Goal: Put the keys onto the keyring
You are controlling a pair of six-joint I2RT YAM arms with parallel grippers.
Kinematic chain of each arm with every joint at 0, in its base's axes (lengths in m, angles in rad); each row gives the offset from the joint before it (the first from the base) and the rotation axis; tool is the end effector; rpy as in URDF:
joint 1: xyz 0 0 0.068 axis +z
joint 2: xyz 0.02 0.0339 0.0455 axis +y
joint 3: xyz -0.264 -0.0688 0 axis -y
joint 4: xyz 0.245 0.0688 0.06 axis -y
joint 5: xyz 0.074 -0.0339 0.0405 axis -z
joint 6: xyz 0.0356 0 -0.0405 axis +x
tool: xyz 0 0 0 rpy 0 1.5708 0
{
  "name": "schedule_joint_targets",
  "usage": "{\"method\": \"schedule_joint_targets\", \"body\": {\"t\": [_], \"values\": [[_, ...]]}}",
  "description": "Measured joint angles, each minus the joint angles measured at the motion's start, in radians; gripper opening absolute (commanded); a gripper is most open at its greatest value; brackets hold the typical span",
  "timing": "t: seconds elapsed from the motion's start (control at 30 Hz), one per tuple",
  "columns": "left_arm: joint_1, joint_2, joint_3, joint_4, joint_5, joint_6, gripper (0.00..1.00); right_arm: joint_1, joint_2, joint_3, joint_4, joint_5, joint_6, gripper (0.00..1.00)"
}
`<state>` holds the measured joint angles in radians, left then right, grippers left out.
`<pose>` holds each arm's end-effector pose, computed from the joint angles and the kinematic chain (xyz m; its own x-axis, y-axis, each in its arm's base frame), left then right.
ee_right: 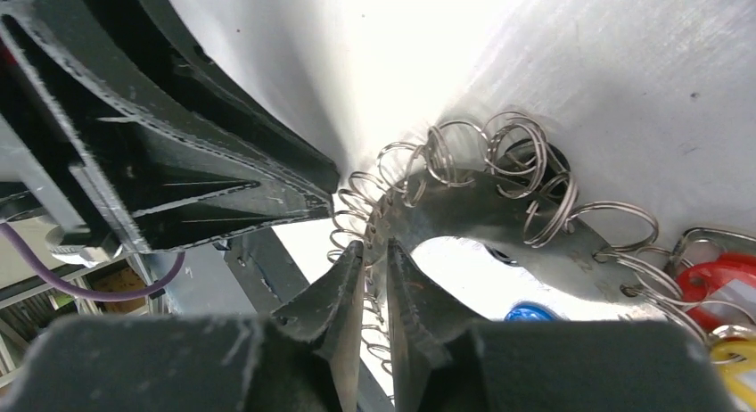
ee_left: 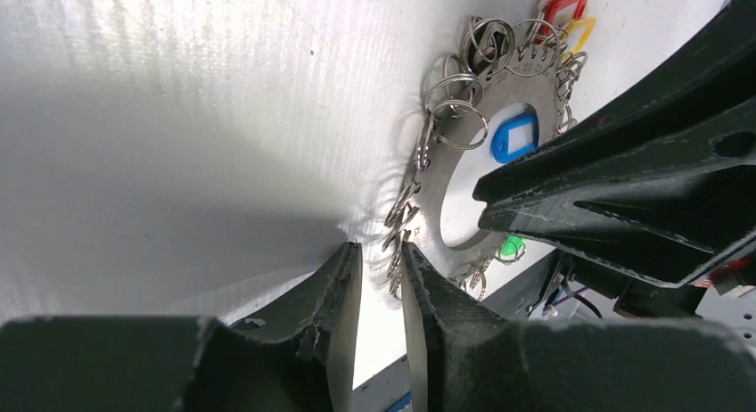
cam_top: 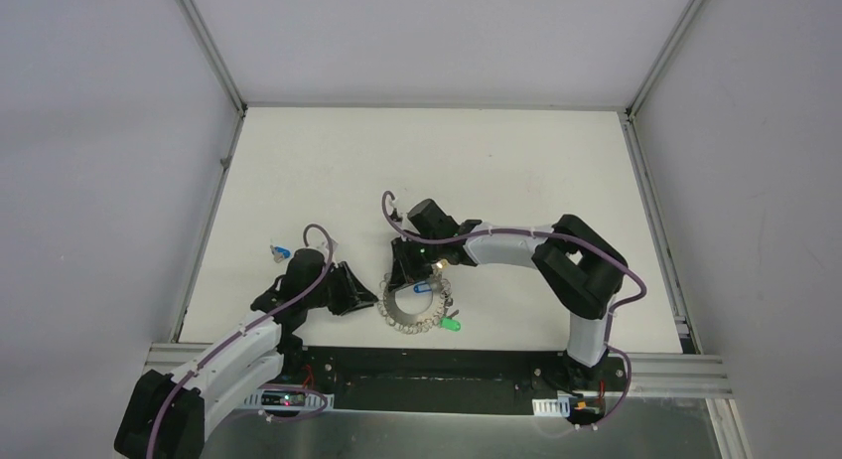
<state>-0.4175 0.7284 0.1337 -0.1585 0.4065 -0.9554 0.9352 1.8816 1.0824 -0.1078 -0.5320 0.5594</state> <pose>0.1199 -0.0686 0.1287 -0.8803 -0.4300 -0.2003 -0.1433 0.6436 -0.7518 0.2105 0.3158 0.1486 -0.8628 -0.3992 -0.3102 -0.4969 0.5568 0.6656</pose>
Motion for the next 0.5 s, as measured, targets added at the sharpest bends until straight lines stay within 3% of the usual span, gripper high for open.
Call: {"method": "schedule_joint_targets", "body": {"t": [0.5], "values": [[0.000,0.094,-0.025,0.161,0.044,-0.004,0.12,-0.029,-0.061,-0.030,0.001,0.001,0.004,0.19]]}}
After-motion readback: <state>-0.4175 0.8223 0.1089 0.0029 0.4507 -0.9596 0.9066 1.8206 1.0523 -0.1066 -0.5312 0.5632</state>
